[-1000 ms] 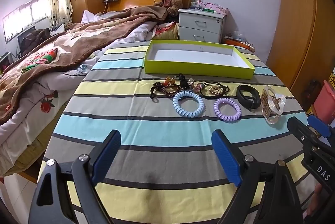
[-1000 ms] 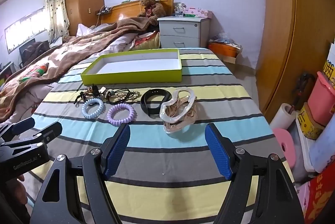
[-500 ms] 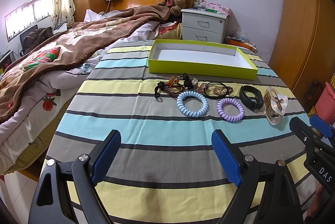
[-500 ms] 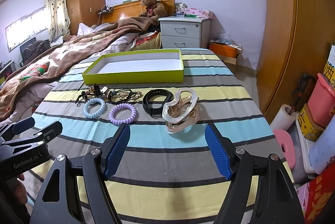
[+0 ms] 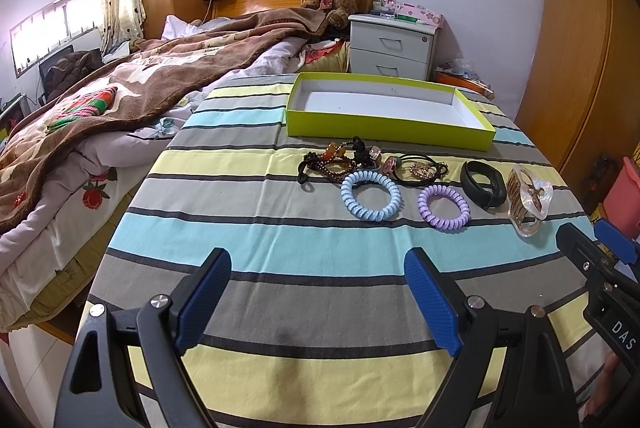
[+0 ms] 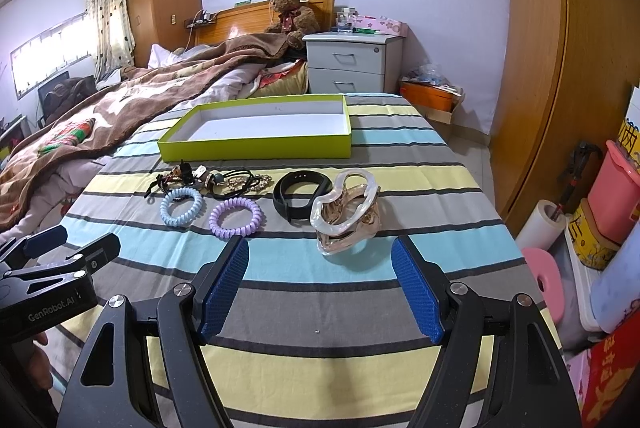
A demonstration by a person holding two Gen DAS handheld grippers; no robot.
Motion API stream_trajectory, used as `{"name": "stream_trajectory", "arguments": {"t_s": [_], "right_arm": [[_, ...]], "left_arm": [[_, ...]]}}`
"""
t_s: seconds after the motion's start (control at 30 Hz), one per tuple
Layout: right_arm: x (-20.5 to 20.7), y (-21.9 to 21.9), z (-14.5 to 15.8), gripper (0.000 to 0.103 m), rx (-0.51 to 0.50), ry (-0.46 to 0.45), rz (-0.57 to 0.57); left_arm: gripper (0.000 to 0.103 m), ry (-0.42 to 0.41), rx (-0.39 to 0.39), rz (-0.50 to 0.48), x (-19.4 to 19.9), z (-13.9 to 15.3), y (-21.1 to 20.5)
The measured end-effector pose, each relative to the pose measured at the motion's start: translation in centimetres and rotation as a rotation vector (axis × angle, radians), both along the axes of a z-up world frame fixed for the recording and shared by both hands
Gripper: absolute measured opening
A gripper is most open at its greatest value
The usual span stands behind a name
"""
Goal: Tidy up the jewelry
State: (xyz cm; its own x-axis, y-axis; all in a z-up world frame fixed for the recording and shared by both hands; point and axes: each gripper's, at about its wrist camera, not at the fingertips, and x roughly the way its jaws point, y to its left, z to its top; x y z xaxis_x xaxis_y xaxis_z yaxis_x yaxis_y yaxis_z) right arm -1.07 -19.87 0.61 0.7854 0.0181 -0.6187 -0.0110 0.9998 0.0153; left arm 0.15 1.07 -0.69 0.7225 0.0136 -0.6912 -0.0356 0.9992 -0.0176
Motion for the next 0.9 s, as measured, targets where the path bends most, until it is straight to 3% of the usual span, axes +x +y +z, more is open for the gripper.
{"name": "stream_trajectory", "arguments": {"t_s": [0.9], "right_arm": [[-0.04,0.06,0.01,0.074,0.002,0.000,0.001]], "left_arm": [[0.090,0.004,0.008,0.007,-0.22,0.18,-0.25]]}}
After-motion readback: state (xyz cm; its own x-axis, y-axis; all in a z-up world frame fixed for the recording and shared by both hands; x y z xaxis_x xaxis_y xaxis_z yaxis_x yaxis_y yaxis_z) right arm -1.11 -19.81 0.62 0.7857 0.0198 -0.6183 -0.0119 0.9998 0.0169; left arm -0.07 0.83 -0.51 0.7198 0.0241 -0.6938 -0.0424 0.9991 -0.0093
